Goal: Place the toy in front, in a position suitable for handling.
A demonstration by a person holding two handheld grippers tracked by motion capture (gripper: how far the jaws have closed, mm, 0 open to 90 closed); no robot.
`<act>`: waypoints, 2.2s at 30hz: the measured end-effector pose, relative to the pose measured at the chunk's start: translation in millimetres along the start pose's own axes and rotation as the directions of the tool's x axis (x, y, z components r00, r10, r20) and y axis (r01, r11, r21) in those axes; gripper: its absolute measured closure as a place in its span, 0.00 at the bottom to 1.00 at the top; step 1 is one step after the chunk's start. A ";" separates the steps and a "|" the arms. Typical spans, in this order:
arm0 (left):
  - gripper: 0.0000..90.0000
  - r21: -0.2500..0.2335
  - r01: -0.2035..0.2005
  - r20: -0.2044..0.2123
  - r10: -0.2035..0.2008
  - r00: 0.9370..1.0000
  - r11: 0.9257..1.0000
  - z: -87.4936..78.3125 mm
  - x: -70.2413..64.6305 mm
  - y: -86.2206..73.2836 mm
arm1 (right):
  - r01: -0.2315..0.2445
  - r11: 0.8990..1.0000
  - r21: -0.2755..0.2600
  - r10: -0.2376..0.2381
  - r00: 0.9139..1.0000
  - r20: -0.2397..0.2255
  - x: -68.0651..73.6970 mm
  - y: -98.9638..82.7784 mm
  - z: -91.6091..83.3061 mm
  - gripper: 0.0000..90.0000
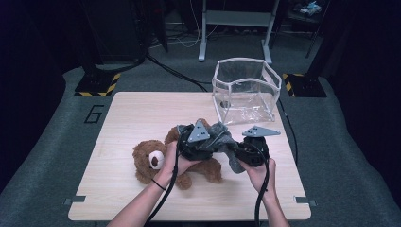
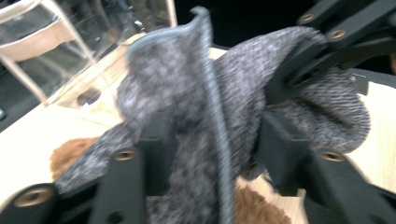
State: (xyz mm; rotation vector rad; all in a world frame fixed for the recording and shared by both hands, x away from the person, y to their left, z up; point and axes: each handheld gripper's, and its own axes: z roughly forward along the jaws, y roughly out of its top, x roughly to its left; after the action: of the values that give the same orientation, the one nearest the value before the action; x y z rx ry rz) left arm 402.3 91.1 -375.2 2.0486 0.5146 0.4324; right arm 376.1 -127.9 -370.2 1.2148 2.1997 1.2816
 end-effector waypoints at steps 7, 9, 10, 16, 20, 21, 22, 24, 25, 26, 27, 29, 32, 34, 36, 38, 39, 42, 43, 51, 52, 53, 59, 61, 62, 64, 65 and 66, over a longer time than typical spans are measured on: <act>0.33 0.007 0.036 -0.061 -0.036 0.998 0.999 -16.3 9.7 -7.2 | 0.001 1.000 0.003 -0.001 1.000 0.025 -2.4 0.6 -0.6 0.94; 0.29 0.003 0.040 -0.074 -0.040 0.996 0.999 -22.4 12.4 -9.9 | 0.003 1.000 -0.001 -0.003 0.999 0.033 -5.1 0.1 -1.9 0.94; 0.28 0.006 0.046 -0.074 -0.046 0.996 0.999 -25.3 13.4 -11.1 | -0.003 1.000 0.001 0.003 0.999 0.036 -5.8 -0.3 -2.8 0.94; 0.23 -0.003 0.076 -0.131 -0.076 0.988 0.997 -48.7 21.2 -25.7 | -0.013 1.000 -0.008 0.013 0.998 0.066 -14.4 -4.7 -8.8 0.94; 0.21 -0.003 0.092 -0.168 -0.091 0.981 0.996 -64.2 25.2 -37.0 | -0.021 1.000 -0.020 0.023 0.996 0.087 -19.9 -7.7 -15.1 0.94; 0.21 0.000 0.096 -0.177 -0.095 0.980 0.995 -67.6 26.1 -39.8 | -0.024 1.000 -0.019 0.026 0.995 0.094 -21.0 -8.3 -16.9 0.94; 0.20 0.000 0.100 -0.180 -0.099 0.979 0.995 -69.3 26.6 -41.3 | -0.033 0.999 -0.025 0.035 0.994 0.100 -22.1 -8.9 -19.0 0.94; 0.20 0.003 0.113 -0.207 -0.110 0.972 0.994 -78.8 29.7 -49.6 | -0.034 0.999 -0.028 0.037 0.993 0.113 -25.5 -10.2 -23.3 0.94; 0.20 -0.007 0.121 -0.214 -0.119 0.970 0.993 -81.0 30.4 -52.2 | -0.038 0.999 -0.033 0.042 0.992 0.118 -27.0 -11.1 -25.6 0.94; 0.19 -0.012 0.126 -0.223 -0.125 0.967 0.992 -84.3 31.7 -55.5 | -0.043 0.999 -0.030 0.046 0.991 0.122 -28.0 -11.8 -27.1 0.94; 0.19 -0.012 0.134 -0.231 -0.133 0.964 0.991 -87.9 32.7 -58.7 | -0.038 0.999 -0.031 0.042 0.990 0.132 -29.9 -12.9 -28.9 0.94; 0.18 -0.028 0.151 -0.248 -0.154 0.957 0.988 -93.8 34.0 -65.8 | -0.048 0.998 -0.030 0.052 0.987 0.150 -34.3 -16.2 -32.7 0.94; 0.17 -0.033 0.172 -0.271 -0.174 0.947 0.985 -103.9 36.1 -77.7 | -0.045 0.999 -0.013 0.046 0.982 0.185 -40.2 -21.6 -36.4 0.94; 0.17 -0.022 0.165 -0.292 -0.164 0.942 0.986 -110.2 38.3 -84.1 | -0.056 0.998 -0.012 0.057 0.977 0.204 -44.1 -25.9 -38.3 0.94; 0.17 -0.018 0.178 -0.297 -0.175 0.939 0.984 -116.9 40.0 -91.6 | -0.056 0.998 0.000 0.054 0.970 0.235 -49.1 -31.5 -39.3 0.93; 0.16 -0.010 0.194 -0.310 -0.187 0.932 0.981 -122.8 41.7 -99.3 | -0.069 0.997 0.017 0.063 0.968 0.245 -53.0 -36.2 -38.6 0.93; 0.16 -0.004 0.201 -0.311 -0.192 0.931 0.980 -125.8 43.3 -103.5 | -0.073 0.997 0.022 0.065 0.964 0.257 -54.6 -39.2 -38.2 0.93; 0.15 -0.010 0.231 -0.329 -0.221 0.918 0.973 -134.1 45.8 -116.6 | -0.085 0.995 0.051 0.068 0.959 0.277 -60.3 -48.2 -34.5 0.93; 0.14 -0.015 0.237 -0.338 -0.228 0.913 0.971 -136.7 46.4 -121.0 | -0.098 0.993 0.062 0.078 0.957 0.278 -62.1 -51.4 -32.7 0.93; 0.14 -0.043 0.304 -0.395 -0.296 0.870 0.952 -154.5 46.2 -157.2 | -0.168 0.976 0.138 0.122 0.949 0.292 -75.4 -81.4 -8.1 0.92; 0.13 -0.049 0.312 -0.402 -0.305 0.863 0.949 -155.9 45.2 -162.5 | -0.184 0.972 0.148 0.134 0.946 0.296 -76.0 -85.5 -4.5 0.92; 0.14 -0.047 0.321 -0.401 -0.312 0.861 0.946 -157.7 45.0 -167.8 | -0.184 0.971 0.151 0.134 0.946 0.294 -77.8 -89.9 -1.3 0.92; 0.13 -0.036 0.363 -0.411 -0.345 0.844 0.931 -161.7 39.8 -193.8 | -0.224 0.956 0.187 0.165 0.944 0.286 -82.0 -107.2 13.6 0.91; 0.13 -0.029 0.370 -0.411 -0.349 0.842 0.928 -161.4 37.8 -198.7 | -0.233 0.953 0.194 0.172 0.943 0.286 -82.6 -110.5 16.7 0.90; 0.13 -0.026 0.373 -0.408 -0.350 0.843 0.927 -161.1 36.8 -201.0 | -0.235 0.952 0.194 0.175 0.942 0.286 -83.1 -111.6 18.1 0.89; 0.13 -0.019 0.377 -0.408 -0.352 0.842 0.926 -159.8 35.3 -204.7 | -0.243 0.950 0.195 0.182 0.941 0.286 -83.3 -113.2 19.0 0.89; 0.13 -0.016 0.382 -0.404 -0.356 0.843 0.924 -159.0 34.4 -206.8 | -0.243 0.951 0.192 0.183 0.941 0.284 -83.6 -113.8 19.7 0.89; 0.13 -0.009 0.387 -0.406 -0.357 0.841 0.922 -157.7 33.2 -209.1 | -0.257 0.946 0.196 0.195 0.937 0.289 -83.0 -114.4 20.2 0.88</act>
State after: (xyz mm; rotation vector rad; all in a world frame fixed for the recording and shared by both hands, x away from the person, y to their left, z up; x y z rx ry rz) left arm 313.7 318.6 -475.9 1.8673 1.1743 0.6055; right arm 379.1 -209.9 -487.1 1.6683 2.0989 0.8883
